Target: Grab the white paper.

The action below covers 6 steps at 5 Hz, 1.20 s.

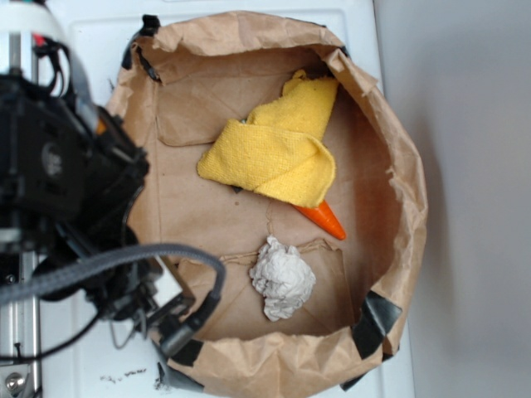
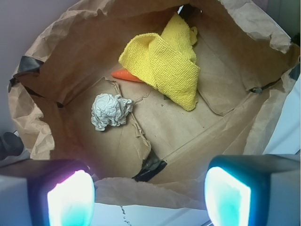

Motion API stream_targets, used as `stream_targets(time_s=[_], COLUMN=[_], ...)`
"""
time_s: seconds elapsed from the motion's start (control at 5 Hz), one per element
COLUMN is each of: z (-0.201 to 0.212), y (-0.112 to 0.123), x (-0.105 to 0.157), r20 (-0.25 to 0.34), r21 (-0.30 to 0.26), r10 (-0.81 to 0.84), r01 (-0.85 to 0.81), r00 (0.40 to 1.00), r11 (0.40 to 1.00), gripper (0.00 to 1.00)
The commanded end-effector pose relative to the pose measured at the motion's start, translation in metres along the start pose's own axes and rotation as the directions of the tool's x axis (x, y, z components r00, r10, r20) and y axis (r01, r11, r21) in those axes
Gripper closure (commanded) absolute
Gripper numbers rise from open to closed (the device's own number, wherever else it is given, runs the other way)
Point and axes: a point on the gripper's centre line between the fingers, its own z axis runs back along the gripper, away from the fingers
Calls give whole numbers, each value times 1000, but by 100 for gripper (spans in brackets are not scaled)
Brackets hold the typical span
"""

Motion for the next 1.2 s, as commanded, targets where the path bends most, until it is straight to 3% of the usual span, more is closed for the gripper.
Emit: stream_targets(time_s=[0.0,0.2,0.4,0.6,0.8,1.0], z=[8,-35,-83,-110,-115,-112], y=[1,-9,-25,-29,-26,-27], x=[5,20,47,64,58,49], r20=[26,12,3,89,86,38], r21=[-6,43,146,208,159,50], r10=[9,-3,43,69,44,42], r01=[-9,3,-43,-87,-57,-44], r00=[1000,1000,999,994,995,998], r11=[1000,999,988,974,986,998], gripper=[0,0,0,0,0,0])
